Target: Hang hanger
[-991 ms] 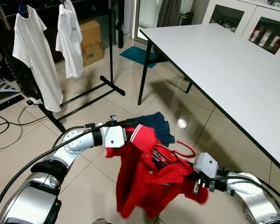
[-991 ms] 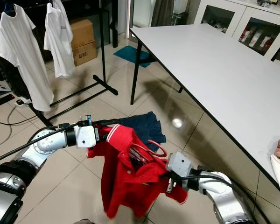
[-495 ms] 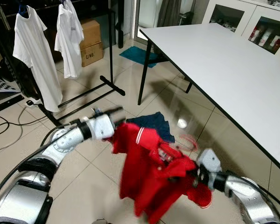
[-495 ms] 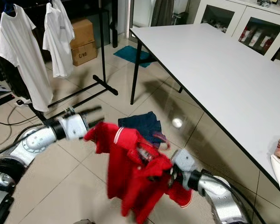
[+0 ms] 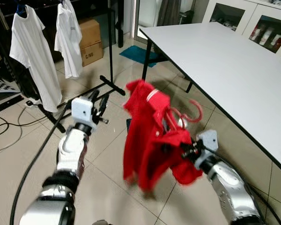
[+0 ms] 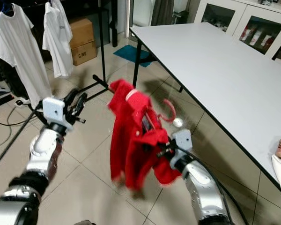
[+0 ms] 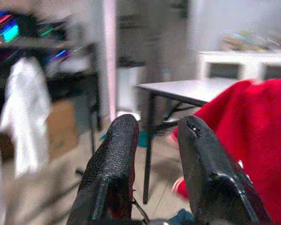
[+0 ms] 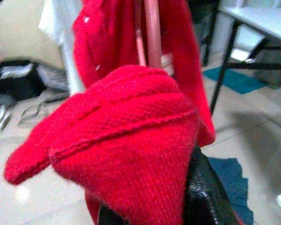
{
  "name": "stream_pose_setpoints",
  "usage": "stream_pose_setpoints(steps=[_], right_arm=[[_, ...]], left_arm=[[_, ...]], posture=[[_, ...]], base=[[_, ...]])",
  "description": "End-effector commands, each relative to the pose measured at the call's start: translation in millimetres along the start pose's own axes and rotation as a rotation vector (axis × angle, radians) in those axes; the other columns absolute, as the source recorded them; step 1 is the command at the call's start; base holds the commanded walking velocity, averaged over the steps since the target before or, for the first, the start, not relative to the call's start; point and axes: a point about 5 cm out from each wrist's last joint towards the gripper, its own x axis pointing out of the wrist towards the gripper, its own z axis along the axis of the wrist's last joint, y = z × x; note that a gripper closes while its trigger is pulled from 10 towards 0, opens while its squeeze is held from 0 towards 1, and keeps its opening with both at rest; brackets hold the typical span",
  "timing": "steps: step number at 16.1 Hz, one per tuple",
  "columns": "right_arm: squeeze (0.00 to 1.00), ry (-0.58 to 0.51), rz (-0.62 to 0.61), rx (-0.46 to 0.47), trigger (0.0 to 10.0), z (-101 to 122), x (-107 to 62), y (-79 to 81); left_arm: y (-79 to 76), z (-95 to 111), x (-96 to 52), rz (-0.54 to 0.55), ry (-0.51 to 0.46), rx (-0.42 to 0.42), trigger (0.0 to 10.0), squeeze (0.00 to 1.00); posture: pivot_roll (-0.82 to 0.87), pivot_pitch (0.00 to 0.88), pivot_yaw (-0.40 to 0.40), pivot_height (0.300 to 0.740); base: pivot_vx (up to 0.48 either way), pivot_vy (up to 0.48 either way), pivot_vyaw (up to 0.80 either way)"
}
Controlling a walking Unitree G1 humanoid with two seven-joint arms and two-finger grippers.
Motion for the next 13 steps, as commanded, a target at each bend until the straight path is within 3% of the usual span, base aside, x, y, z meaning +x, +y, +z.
stream_pose_setpoints(steps=[1, 3, 4, 5, 7, 10, 13], right_arm=[[0.00, -0.078, -0.018, -0.013, 0.0, 17, 6.9, 0.1], [0.00, -0.066, -0.033, -0.021, 0.0, 16, 12.4, 3.8], [0.00, -0.063, -0.034, -0.035, 4.0, 17, 12.6, 4.6], [0.00, -0.062, -0.030, -0.058, 10.0, 18, 12.1, 5.7], [0.00, -0.063, -0.027, -0.102, 10.0, 18, 7.9, 4.9], [0.00, -0.073, -0.057, -0.158, 10.0, 21, -4.2, -3.7], [0.00, -0.064, -0.040, -0.180, 10.0, 22, -6.1, -1.9]], left_arm=[[-5.1, -4, -2.4, 0.042, 0.017, -0.045, 10.0, 0.00], [-21.3, -21, -19.4, 0.120, 0.087, -0.079, 10.0, 0.00], [-26.4, -26, -25.7, 0.132, 0.118, -0.047, 10.0, 0.00], [-27.9, -30, -32.3, 0.158, 0.143, -0.043, 10.0, 0.00], [-21.9, -32, -45.6, 0.222, 0.166, -0.038, 10.0, 0.00], [-15.4, -29, -70.1, 0.282, 0.184, 0.049, 10.0, 0.00], [-15.2, -28, -86.7, 0.355, 0.212, 0.044, 10.0, 0.00]], posture=[[0.07, 0.039, -0.038, 0.740], [0.08, 0.032, -0.035, 0.740], [0.08, 0.031, -0.036, 0.740], [0.08, 0.029, -0.034, 0.740], [0.11, 0.025, -0.034, 0.740], [0.15, 0.046, -0.056, 0.740], [0.16, 0.055, -0.067, 0.740]], base=[[0.000, 0.000, 0.00], [0.000, 0.000, 0.00], [0.000, 0.000, 0.00], [0.000, 0.000, 0.00], [0.000, 0.000, 0.00], [0.000, 0.000, 0.00], [0.000, 0.000, 0.00]])
